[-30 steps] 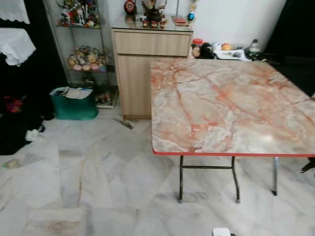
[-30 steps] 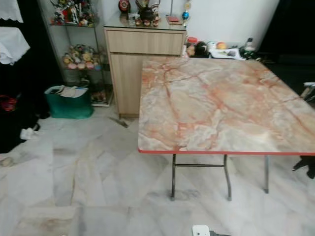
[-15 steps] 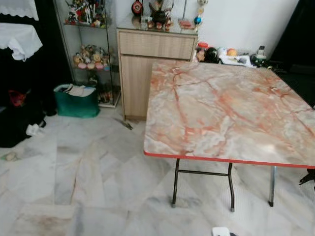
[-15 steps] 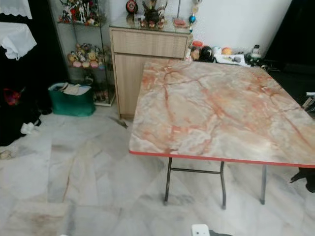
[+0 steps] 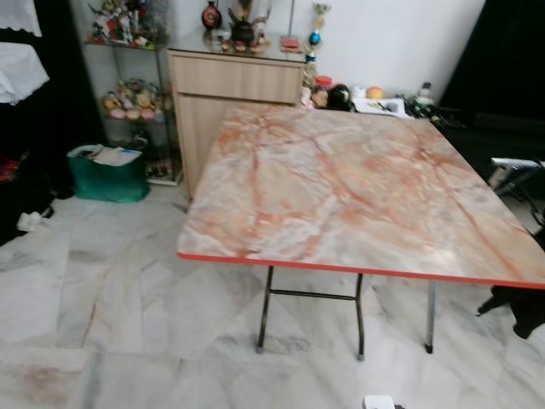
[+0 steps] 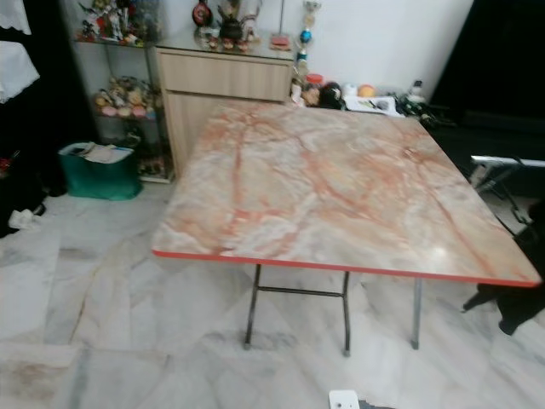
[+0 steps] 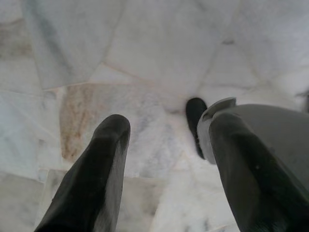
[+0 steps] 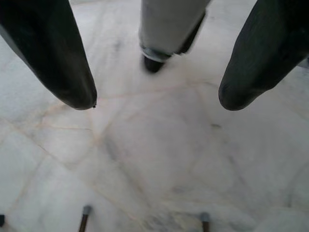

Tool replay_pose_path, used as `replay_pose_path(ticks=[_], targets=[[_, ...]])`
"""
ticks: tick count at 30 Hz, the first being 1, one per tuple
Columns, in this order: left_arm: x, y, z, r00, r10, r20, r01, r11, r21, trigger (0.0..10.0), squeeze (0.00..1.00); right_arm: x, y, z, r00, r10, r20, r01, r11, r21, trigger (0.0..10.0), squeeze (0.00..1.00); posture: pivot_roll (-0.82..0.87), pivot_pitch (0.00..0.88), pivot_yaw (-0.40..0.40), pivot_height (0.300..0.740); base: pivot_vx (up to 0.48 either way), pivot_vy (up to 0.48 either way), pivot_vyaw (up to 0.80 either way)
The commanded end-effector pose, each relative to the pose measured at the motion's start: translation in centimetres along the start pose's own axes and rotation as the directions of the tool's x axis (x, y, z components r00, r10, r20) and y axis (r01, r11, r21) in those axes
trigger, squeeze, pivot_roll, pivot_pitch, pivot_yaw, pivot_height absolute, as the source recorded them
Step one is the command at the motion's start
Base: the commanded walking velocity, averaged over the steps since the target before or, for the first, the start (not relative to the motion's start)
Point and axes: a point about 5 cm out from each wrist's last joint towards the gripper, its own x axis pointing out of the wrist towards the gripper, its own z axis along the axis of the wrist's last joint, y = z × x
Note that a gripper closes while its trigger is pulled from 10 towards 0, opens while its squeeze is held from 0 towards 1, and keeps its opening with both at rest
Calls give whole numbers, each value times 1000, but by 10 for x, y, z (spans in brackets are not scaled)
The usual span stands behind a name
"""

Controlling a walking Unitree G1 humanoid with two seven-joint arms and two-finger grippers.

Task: Hang hanger

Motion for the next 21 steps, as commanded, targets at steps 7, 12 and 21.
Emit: replay_pose_path(ticks=[7,12,21], targets=[[-1,-6,9,992,-21,126,58,954,-295,10000,0,-3,-3,-12,999,41,18,-44,973,225,10000,0,215,0,-32,740,0,-480,0],[-1,-6,8,992,-23,123,59,954,-293,10000,0,-3,-2,-12,999,37,11,-39,981,189,10000,0,218,0,-30,740,0,-480,0],[-1,-6,8,992,-23,123,59,954,-293,10000,0,-3,-2,-12,999,37,11,-39,981,189,10000,0,218,0,-30,740,0,-480,0]])
